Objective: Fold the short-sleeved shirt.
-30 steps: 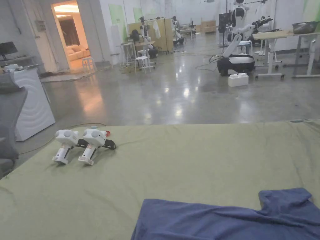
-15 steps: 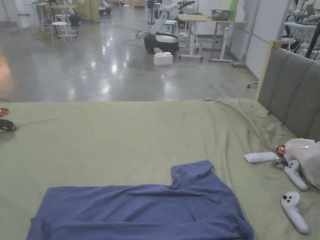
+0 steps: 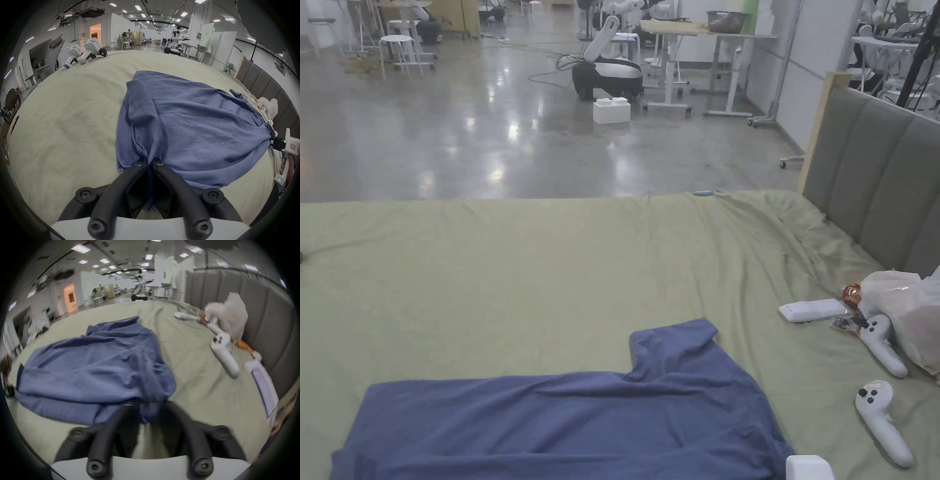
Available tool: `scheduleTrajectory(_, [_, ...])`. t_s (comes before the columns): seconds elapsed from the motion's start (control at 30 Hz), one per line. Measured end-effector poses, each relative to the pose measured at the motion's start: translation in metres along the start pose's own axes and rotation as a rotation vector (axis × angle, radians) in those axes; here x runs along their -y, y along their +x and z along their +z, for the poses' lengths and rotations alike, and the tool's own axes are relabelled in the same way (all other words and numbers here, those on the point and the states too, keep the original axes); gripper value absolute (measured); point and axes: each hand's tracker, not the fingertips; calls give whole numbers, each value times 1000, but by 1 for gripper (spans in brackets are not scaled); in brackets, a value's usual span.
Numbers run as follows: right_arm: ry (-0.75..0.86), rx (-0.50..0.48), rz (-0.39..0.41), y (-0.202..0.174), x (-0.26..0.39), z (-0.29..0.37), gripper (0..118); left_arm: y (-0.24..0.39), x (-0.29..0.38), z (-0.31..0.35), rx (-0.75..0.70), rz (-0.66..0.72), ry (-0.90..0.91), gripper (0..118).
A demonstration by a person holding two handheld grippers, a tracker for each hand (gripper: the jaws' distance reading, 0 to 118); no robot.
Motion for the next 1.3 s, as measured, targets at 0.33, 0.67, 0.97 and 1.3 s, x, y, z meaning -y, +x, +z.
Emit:
scheduleTrajectory(0.33, [3, -17, -128, 26, -8, 50, 4, -16, -1, 57, 56, 50, 135, 0])
scheduleTrajectory(0.67, [-21, -43, -230, 48, 50, 149, 4, -38, 54, 153, 101, 100, 115, 0])
scheduleTrajectory(0.97, [-188, -60, -174, 47, 91, 142, 47, -46, 91, 147, 49, 5, 22, 82])
scheduleTrajectory(1.3, [225, -239, -259, 58, 46, 221, 74, -1, 44, 277, 31, -151, 561, 91])
